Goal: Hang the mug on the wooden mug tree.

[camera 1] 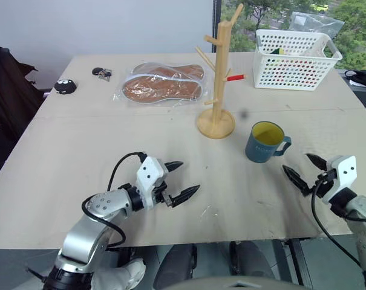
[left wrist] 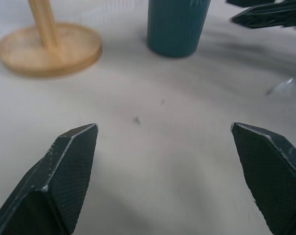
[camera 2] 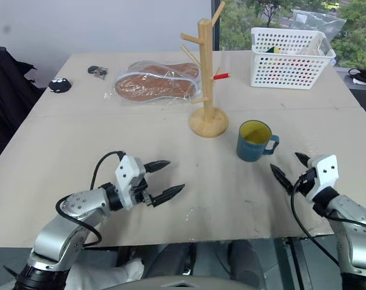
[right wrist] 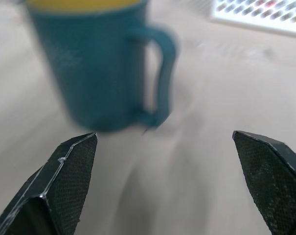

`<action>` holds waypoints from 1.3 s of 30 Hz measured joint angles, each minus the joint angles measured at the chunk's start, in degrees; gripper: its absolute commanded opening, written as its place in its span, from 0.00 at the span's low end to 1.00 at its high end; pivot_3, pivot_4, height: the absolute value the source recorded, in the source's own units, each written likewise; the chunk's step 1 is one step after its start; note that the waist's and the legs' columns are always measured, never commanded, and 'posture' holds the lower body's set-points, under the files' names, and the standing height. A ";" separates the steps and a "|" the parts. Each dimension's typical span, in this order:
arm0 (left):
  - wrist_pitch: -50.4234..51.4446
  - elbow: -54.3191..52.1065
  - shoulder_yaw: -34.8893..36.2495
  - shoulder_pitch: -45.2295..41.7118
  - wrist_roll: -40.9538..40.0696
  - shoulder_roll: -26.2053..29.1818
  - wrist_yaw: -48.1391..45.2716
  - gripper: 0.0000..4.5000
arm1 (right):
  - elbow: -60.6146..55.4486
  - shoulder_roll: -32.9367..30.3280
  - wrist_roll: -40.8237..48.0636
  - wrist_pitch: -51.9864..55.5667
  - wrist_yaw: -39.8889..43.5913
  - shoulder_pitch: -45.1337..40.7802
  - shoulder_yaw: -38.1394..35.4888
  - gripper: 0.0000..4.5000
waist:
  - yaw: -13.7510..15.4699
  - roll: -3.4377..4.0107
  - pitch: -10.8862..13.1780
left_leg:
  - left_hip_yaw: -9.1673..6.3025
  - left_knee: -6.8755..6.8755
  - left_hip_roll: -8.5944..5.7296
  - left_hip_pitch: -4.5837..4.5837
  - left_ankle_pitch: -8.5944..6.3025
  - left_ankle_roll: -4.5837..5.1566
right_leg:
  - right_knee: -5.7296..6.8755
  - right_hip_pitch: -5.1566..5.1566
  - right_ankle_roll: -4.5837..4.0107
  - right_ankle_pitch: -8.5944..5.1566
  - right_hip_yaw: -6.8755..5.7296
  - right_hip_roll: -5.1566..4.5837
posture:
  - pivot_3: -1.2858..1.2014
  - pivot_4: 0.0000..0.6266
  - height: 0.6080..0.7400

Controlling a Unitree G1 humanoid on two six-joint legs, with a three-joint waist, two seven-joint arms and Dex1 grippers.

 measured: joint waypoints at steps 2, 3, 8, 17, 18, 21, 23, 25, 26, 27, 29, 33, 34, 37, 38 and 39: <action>0.00 -0.27 -0.35 -1.16 -0.59 -0.01 -0.93 1.00 | 0.43 1.78 -0.64 0.00 -2.53 -1.41 1.09 1.00 | -0.04 0.03 0.01 | 0.00 0.00 0.00 -0.01 0.01 -0.02 | 0.00 -0.03 0.00 0.00 0.01 0.00 | 0.52 0.24 1.00; 0.01 -0.48 -0.43 -1.56 -0.74 0.00 -1.40 1.00 | 0.72 2.35 -1.20 -0.03 -3.49 -1.84 1.59 1.00 | -0.07 0.03 0.01 | 0.00 -0.02 0.00 -0.01 0.03 -0.06 | 0.00 -0.04 0.00 0.00 0.01 0.00 | 0.52 0.24 1.00; 0.35 -0.94 -1.40 -4.10 -1.92 0.07 -3.20 1.00 | 3.76 4.70 -4.13 -1.45 -7.40 -5.35 3.79 1.00 | -0.12 0.04 0.02 | 0.01 -0.02 -0.03 -0.03 0.09 -0.14 | 0.00 -0.07 0.00 0.01 0.02 0.00 | 0.52 0.24 1.00; 1.46 -3.41 -1.41 -6.49 -5.20 0.53 -4.73 1.00 | 11.08 6.06 -9.61 -5.38 -12.69 -9.63 5.70 1.00 | -0.25 0.05 0.02 | 0.03 -0.05 -0.04 -0.07 0.13 -0.21 | 0.03 -0.18 0.00 0.01 0.07 0.04 | 0.52 0.24 1.00; 1.50 -3.47 -1.41 -6.56 -5.21 0.87 -4.90 1.00 | 11.85 6.32 -9.72 -5.89 -12.79 -10.08 5.78 1.00 | -0.27 0.05 0.02 | 0.03 -0.05 -0.04 -0.07 0.12 -0.20 | 0.03 -0.18 0.00 0.01 0.08 0.05 | 0.52 0.24 1.00; 1.86 -3.71 -1.38 -6.99 -5.28 1.17 -4.97 1.00 | 13.85 6.60 -9.88 -6.76 -12.86 -11.67 6.09 0.88 | -0.30 0.05 0.03 | 0.05 -0.05 -0.04 -0.07 0.11 -0.19 | 0.04 -0.18 0.00 0.01 0.09 0.05 | 0.52 0.24 1.00; 2.72 -4.21 -1.39 -7.16 -5.30 1.71 -4.99 1.00 | 14.66 6.76 -9.88 -7.51 -12.68 -12.30 6.34 0.75 | -0.32 0.05 0.03 | 0.04 -0.05 -0.04 -0.07 0.10 -0.17 | 0.04 -0.18 0.00 0.01 0.09 0.06 | 0.52 0.24 1.00; 3.37 -4.34 -1.39 -7.20 -5.33 2.45 -5.18 1.00 | 15.39 6.79 -9.82 -8.03 -12.24 -12.76 6.44 0.54 | -0.29 0.06 0.03 | 0.03 -0.06 -0.04 -0.07 0.11 -0.18 | 0.04 -0.19 0.00 0.01 0.09 0.06 | 0.52 0.24 1.00; 3.94 -4.37 -1.42 -7.20 -5.56 2.80 -5.34 1.00 | 15.88 6.79 -9.78 -8.31 -12.12 -13.13 6.54 0.43 | -0.31 0.06 0.03 | 0.04 -0.06 -0.04 -0.07 0.11 -0.18 | 0.04 -0.19 0.00 0.01 0.09 0.06 | 0.52 0.24 1.00; 4.20 -4.40 -1.49 -7.19 -5.84 3.08 -5.55 1.00 | 16.37 6.79 -9.73 -8.43 -12.05 -13.47 6.61 0.31 | -0.31 0.06 0.03 | 0.04 -0.06 -0.04 -0.07 0.11 -0.18 | 0.04 -0.19 0.00 0.01 0.09 0.06 | 0.52 0.24 1.00; 4.25 -4.41 -1.55 -7.19 -6.08 3.18 -5.89 1.00 | 16.98 6.78 -9.74 -8.77 -11.94 -13.66 6.75 0.09 | -0.25 0.06 0.03 | 0.03 -0.06 -0.05 -0.07 0.11 -0.18 | 0.04 -0.19 0.00 0.01 0.09 0.06 | 0.52 0.24 1.00; 3.72 -4.36 -1.77 -6.84 -6.06 3.17 -6.41 1.00 | 17.72 6.62 -9.76 -9.74 -11.68 -13.77 6.87 0.01 | -0.31 0.06 0.03 | 0.05 -0.06 -0.04 -0.07 0.11 -0.18 | 0.04 -0.19 0.00 0.01 0.11 0.06 | 0.52 0.24 1.00; 3.36 -4.18 -1.76 -6.38 -5.85 3.08 -6.40 1.00 | 17.78 6.54 -9.74 -9.75 -11.63 -13.77 6.87 0.01 | -0.32 0.07 0.03 | 0.05 -0.07 -0.04 -0.07 0.11 -0.18 | 0.04 -0.19 0.00 0.01 0.11 0.06 | 0.52 0.24 1.00; 2.06 -3.31 -1.64 -5.38 -5.20 2.02 -6.11 1.00 | 17.74 5.35 -9.32 -9.75 -10.33 -13.77 6.87 0.01 | -0.31 0.09 0.05 | 0.05 -0.07 -0.04 -0.07 0.11 -0.18 | 0.05 -0.19 0.00 0.01 0.12 0.05 | 0.52 0.24 1.00; 1.48 -2.75 -1.62 -5.08 -5.12 1.40 -5.72 1.00 | 17.64 4.57 -9.03 -9.72 -9.43 -13.77 6.87 0.01 | -0.27 0.10 0.05 | 0.05 -0.06 -0.05 -0.08 0.11 -0.17 | 0.05 -0.20 0.00 0.01 0.11 0.05 | 0.52 0.24 1.00; 0.90 -2.34 -1.53 -4.84 -4.96 0.84 -5.25 1.00 | 17.42 3.64 -8.91 -9.71 -8.34 -13.79 6.96 0.01 | -0.26 0.10 0.05 | 0.04 -0.06 -0.05 -0.08 0.10 -0.17 | 0.05 -0.19 0.00 0.02 0.11 0.05 | 0.52 0.24 1.00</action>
